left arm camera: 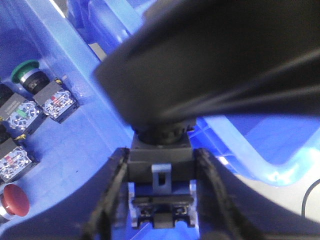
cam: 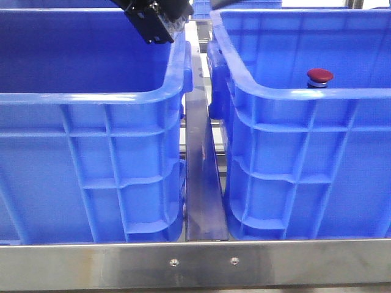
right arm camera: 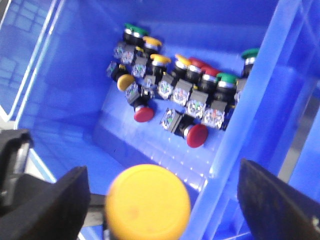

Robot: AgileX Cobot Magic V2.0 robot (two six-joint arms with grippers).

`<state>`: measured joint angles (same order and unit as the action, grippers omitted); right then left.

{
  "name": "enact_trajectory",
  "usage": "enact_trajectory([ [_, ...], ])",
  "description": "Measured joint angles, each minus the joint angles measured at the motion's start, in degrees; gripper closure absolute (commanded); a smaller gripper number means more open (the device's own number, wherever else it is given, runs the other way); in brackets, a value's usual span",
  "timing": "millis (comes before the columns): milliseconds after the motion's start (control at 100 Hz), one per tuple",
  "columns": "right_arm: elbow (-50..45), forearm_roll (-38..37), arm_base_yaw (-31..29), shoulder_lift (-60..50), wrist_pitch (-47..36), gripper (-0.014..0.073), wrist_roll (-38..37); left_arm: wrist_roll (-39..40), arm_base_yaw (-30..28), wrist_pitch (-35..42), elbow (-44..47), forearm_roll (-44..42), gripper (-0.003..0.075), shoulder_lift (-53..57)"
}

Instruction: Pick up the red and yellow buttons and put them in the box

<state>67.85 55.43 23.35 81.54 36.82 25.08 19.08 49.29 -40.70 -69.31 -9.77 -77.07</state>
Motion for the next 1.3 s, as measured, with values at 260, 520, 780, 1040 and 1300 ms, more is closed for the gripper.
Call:
enact_trajectory([
  [260,0.1,0.3,0.0,0.3,0.6,0.0152,0.0,0.0,0.0,0.0,0.0,0.0,0.0564,0.0],
  [520,0.2,0.7,0.0,0.3,1.9,0.0405,0.0,0.0,0.0,0.0,0.0,0.0,0.054,-0.1],
  [780,0.2,0.4,0.0,0.3,1.7,0.0405,0.0,-0.1,0.0,0.0,0.0,0.0,0.0246,-0.1],
  [1040,0.2,-3.4,-3.4,-1.5,-2.3,0.0405,6.5,-0.1,0.0,0.0,0.0,0.0,0.0237,-0.1],
  [1300,-1.4,-11.8,-8.9,-7.0,-8.7,0.0405,7.5,-0.1,0.0,0.0,0.0,0.0,0.0237,-0.1],
])
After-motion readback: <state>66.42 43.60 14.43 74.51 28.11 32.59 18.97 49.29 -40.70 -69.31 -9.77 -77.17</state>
